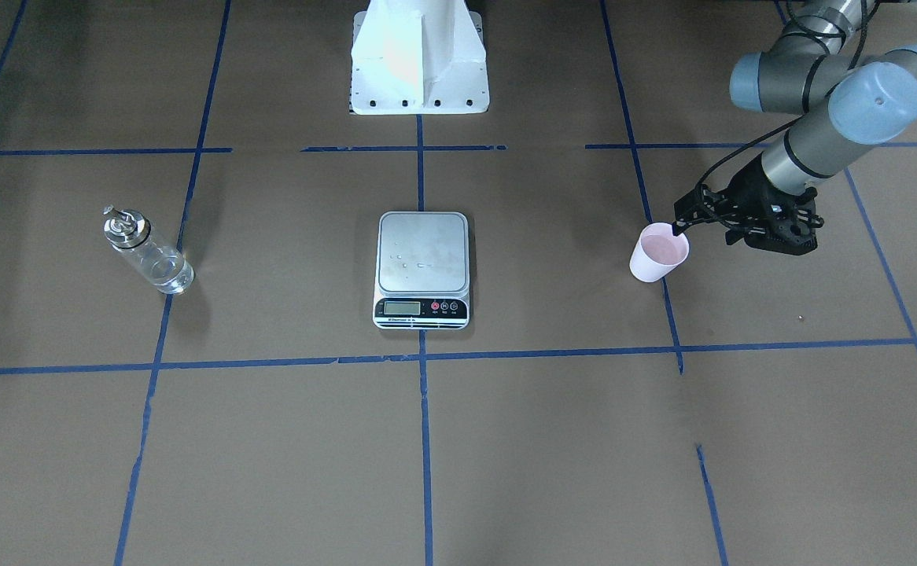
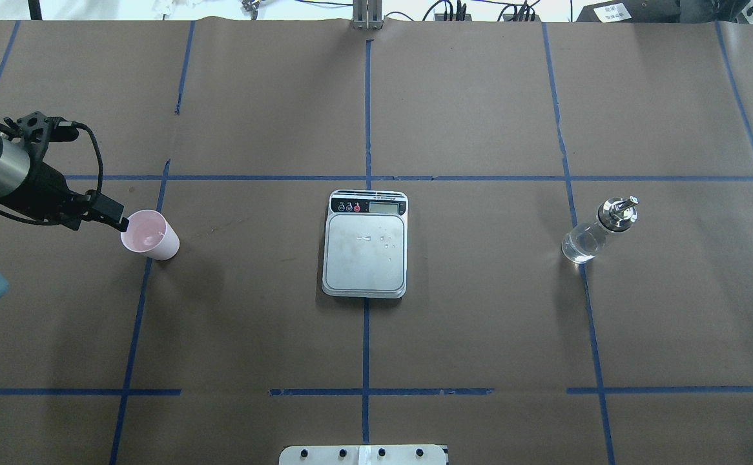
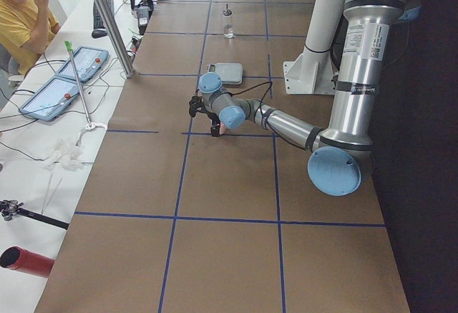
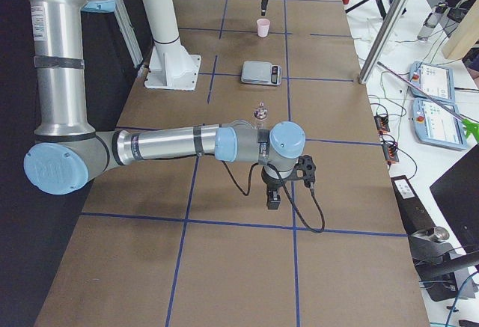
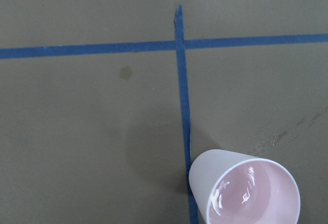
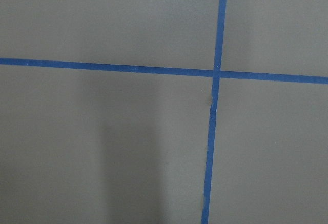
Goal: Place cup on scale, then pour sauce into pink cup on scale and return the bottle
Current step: 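Reach the left gripper down to the pink cup and grasp it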
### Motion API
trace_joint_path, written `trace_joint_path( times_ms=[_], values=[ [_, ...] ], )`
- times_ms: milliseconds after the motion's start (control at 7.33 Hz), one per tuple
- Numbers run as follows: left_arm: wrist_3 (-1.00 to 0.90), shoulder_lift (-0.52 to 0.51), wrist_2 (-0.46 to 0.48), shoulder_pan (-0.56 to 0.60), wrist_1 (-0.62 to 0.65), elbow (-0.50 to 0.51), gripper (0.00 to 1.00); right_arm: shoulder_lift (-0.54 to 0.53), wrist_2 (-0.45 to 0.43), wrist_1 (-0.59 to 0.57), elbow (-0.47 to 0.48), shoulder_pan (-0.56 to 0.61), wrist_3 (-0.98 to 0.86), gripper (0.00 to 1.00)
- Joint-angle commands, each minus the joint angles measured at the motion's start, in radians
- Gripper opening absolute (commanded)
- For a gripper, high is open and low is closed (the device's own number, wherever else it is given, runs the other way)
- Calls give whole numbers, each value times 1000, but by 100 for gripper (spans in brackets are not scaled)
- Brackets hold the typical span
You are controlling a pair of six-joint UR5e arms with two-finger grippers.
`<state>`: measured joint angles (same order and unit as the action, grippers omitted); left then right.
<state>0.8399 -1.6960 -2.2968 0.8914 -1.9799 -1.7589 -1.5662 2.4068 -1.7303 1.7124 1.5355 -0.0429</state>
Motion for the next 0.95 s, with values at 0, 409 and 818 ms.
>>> trace_joint_path(
  times_ms=[0, 409, 818],
  values=[
    [2, -34, 0, -19, 0, 48, 100, 0, 0, 0, -2, 0, 0, 100],
    [2, -37, 0, -28, 0, 61, 45, 0, 0, 0, -2, 0, 0, 100],
    [17, -36, 2, -26, 10, 53, 0, 0, 0, 0, -1, 0, 1, 100]
  ],
)
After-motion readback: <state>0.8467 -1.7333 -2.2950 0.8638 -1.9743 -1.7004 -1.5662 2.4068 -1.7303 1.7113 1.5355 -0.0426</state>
